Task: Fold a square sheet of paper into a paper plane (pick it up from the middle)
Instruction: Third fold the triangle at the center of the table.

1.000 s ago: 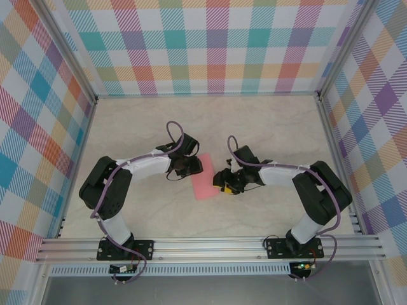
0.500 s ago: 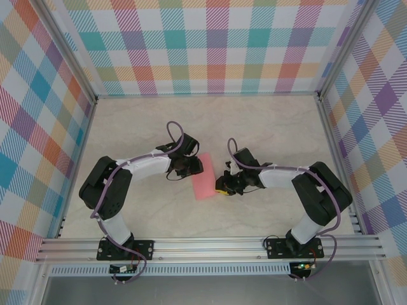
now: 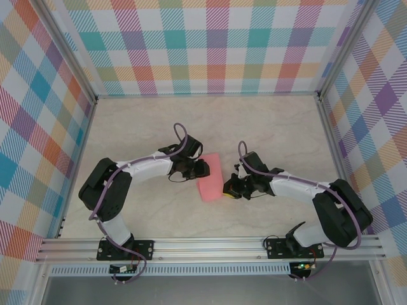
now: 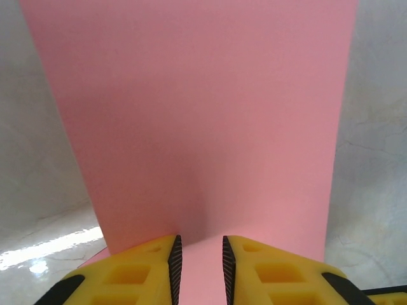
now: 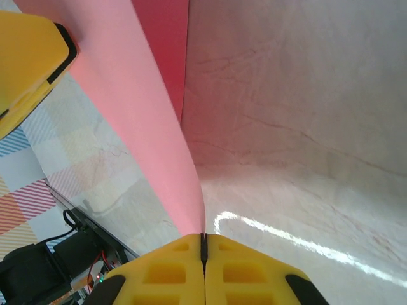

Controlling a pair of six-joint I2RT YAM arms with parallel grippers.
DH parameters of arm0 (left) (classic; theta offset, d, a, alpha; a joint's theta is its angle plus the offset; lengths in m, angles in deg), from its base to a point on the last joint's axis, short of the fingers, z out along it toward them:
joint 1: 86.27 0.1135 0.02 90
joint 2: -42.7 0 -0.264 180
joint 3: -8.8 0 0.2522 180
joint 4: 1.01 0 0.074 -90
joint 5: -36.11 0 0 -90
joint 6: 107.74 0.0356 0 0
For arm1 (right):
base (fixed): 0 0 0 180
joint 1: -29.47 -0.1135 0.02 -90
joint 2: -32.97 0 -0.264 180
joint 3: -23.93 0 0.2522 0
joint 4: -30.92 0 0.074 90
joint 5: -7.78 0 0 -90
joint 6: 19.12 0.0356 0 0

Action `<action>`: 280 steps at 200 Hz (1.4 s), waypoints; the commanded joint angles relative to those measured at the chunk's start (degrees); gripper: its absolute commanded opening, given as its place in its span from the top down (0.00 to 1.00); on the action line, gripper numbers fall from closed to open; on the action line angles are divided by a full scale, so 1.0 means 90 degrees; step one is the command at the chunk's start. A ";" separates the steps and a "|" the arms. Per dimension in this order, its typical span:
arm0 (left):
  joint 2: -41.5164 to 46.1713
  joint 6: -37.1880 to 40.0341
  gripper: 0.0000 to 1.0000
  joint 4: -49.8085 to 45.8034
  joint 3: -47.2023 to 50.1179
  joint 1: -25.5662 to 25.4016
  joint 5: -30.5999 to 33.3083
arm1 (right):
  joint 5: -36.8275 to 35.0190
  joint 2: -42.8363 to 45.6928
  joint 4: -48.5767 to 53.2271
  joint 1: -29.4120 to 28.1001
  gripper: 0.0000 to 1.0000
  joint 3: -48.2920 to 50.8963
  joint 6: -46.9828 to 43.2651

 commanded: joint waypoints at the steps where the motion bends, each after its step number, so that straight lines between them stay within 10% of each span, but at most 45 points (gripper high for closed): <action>1: 0.0033 0.0121 0.75 0.0065 0.0078 -0.0048 -0.0046 | -0.0050 0.0077 0.0260 -0.0074 0.94 -0.0008 0.0143; 280: -0.0701 0.0188 0.81 -0.0390 -0.0068 -0.0048 0.0841 | -0.0095 -0.0814 0.1018 -0.0152 0.91 -0.1019 0.0019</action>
